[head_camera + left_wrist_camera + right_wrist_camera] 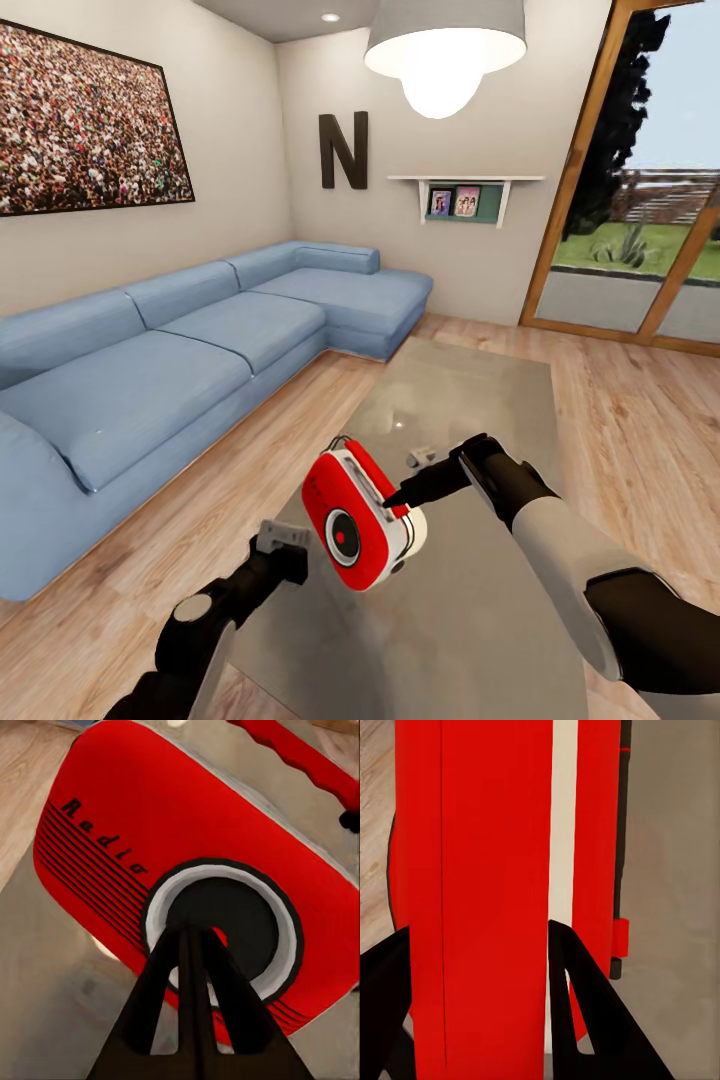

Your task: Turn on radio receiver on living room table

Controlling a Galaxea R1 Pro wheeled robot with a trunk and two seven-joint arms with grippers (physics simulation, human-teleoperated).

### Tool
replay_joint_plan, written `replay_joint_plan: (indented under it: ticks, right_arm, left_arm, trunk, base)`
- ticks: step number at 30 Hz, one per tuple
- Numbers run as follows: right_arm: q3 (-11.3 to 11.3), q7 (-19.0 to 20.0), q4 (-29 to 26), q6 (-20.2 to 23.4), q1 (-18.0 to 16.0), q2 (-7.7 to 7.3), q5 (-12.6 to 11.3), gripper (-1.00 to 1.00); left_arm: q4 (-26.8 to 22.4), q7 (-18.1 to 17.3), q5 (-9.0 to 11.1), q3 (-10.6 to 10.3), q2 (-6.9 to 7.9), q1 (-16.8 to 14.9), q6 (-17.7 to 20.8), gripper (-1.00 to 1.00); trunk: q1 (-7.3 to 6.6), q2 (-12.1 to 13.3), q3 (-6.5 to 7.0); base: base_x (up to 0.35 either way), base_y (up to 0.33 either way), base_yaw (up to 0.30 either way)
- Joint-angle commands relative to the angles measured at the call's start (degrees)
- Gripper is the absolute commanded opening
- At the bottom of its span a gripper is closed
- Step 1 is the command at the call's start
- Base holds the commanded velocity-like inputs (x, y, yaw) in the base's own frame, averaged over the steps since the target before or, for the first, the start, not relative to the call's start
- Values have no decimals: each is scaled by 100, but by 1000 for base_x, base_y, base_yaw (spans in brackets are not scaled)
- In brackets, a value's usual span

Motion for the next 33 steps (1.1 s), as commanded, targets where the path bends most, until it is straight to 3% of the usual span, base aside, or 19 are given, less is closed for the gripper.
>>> replay_joint_plan:
  ticks: [1, 4, 6, 11, 17, 29, 33]
  right_arm:
    - [-14, 6, -3, 19, -1, 2, -49, -100]
    - [-28, 22, -3, 19, -1, 16, -58, -100]
    - [-33, 31, -3, 19, -1, 27, -83, -100]
    - [-41, 57, -2, 19, -1, 49, -104, -100]
    - [-34, 550, -3, 25, -1, 52, -76, -100]
    - [-33, 619, 5, 61, -1, 53, -104, -100]
    - [-33, 618, 6, 62, -1, 53, -106, -100]
  left_arm:
    - [50, -51, -3, 0, -48, -16, -2, -100]
    - [253, -166, -14, 0, -200, -58, -15, -100]
    - [325, -189, -21, 0, -225, -74, -24, -100]
    - [484, -197, -31, 0, -227, -87, -50, -100]
    - [514, -192, -52, 8, -174, -91, -64, -100]
    - [881, -183, -60, 18, -173, -219, -82, -100]
    - [1388, -179, -329, 18, -207, -488, -97, -100]
  trunk:
    - [0, 0, 0]
    - [0, 0, 0]
    - [0, 0, 0]
    - [0, 0, 0]
    - [0, 0, 0]
    - [0, 0, 0]
    - [0, 0, 0]
  base:
    - [0, 0, 0]
    - [0, 0, 0]
    - [0, 0, 0]
    - [0, 0, 0]
    - [0, 0, 0]
    - [0, 0, 0]
    - [0, 0, 0]
